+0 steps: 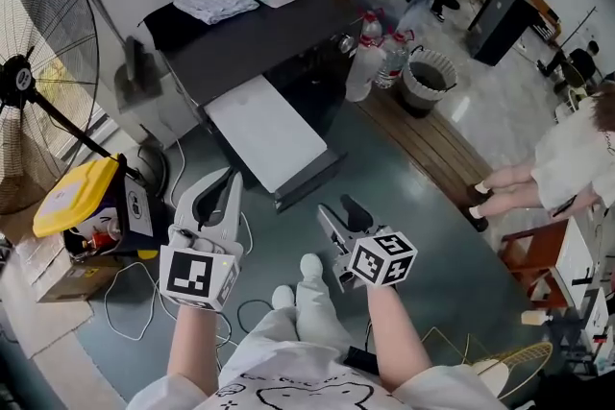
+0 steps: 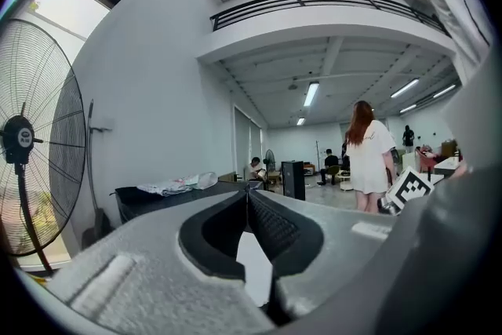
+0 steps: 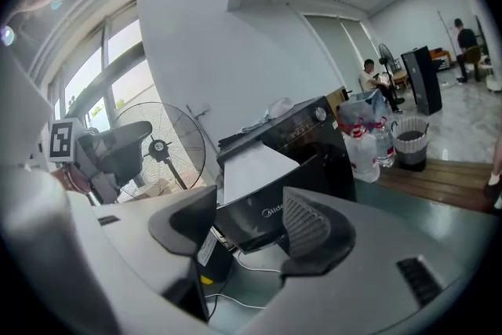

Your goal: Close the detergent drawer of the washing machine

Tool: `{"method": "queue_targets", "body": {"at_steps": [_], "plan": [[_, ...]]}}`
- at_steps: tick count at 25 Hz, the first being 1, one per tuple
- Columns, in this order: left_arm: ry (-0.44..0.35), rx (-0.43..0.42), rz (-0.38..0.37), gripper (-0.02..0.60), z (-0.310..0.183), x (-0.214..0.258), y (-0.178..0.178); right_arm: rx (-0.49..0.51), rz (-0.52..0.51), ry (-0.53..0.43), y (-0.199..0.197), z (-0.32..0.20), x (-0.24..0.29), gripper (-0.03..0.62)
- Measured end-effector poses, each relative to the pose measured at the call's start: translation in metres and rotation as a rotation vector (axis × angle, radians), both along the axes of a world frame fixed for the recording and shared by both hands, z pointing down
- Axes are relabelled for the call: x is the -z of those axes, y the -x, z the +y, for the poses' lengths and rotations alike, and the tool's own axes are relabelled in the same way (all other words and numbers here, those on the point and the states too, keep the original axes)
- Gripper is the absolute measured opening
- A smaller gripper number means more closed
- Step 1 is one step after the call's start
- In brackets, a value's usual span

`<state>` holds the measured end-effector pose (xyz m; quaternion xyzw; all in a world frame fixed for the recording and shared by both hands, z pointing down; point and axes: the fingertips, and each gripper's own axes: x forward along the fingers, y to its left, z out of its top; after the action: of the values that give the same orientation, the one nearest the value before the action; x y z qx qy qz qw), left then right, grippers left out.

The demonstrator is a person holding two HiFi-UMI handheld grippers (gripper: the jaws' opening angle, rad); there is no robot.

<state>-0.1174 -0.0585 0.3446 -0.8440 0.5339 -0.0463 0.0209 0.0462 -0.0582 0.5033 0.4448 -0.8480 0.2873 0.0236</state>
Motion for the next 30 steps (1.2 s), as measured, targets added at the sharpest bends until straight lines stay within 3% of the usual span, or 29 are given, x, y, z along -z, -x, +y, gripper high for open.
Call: {"method": "queue_targets", "body": {"at_steps": [17,25,30], "plan": [[0.075,0.057,-0.056,0.017,-0.034,-0.030,0.003,0.086,-0.248,0.244,0.026,-0.042,-0.091,0.270],[0.099,0.087,-0.077,0.017,-0.043,-0.040,0.009,0.159,-0.366,0.273,0.034,-0.049,-0.107,0.319],[0.108,0.100,-0.087,0.017,-0.047,-0.045,0.011,0.234,-0.410,0.221,0.038,-0.055,-0.107,0.328]]}}
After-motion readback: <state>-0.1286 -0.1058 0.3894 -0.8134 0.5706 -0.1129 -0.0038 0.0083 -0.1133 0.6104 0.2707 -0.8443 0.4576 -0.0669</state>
